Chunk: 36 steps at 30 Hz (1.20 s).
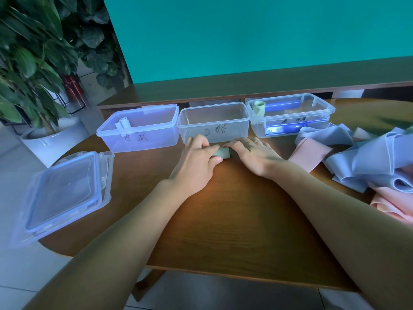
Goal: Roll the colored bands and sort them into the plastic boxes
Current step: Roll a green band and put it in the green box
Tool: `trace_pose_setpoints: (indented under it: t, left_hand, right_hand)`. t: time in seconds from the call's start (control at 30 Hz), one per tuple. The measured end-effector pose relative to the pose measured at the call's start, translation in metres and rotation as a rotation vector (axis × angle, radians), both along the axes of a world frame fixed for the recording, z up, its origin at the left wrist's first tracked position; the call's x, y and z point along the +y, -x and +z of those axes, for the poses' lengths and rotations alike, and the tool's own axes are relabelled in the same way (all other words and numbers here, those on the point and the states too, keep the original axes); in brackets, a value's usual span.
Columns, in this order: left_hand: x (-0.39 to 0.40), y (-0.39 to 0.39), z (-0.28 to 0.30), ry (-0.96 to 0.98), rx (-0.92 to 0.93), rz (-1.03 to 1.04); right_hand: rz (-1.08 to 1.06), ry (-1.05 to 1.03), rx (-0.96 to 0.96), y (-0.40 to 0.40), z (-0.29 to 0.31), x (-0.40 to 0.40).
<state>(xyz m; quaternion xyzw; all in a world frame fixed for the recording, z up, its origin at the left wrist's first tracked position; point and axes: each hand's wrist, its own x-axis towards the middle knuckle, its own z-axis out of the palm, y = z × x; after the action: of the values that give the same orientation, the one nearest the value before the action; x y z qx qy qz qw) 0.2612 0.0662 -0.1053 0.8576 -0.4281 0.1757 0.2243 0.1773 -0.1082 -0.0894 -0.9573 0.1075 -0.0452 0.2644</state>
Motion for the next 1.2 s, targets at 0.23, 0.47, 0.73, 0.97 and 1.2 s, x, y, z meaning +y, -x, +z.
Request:
trace_pose_setpoints:
  t: [0.23, 0.47, 0.73, 0.97, 1.2]
  left_hand:
    - [0.002, -0.005, 0.006, -0.024, -0.042, -0.054]
    - [0.002, -0.007, 0.01, -0.05, -0.076, -0.035]
    - [-0.001, -0.019, 0.003, -0.002, 0.034, -0.051]
    - [-0.009, -0.028, 0.001, -0.022, 0.135, -0.014]
    - [-0.014, -0.037, -0.002, -0.106, 0.238, 0.033]
  right_hand:
    - [-0.005, -0.009, -0.011, 0.0, 0.004, 0.003]
    - [-0.014, -0.016, -0.023, 0.004, 0.008, 0.006]
    - [0.001, 0.064, -0.206, -0.009, -0.01, -0.004]
    - [0.057, 0.11, -0.272, -0.012, -0.011, 0.0]
    - [-0.007, 0.148, -0.224, -0.023, -0.012, 0.001]
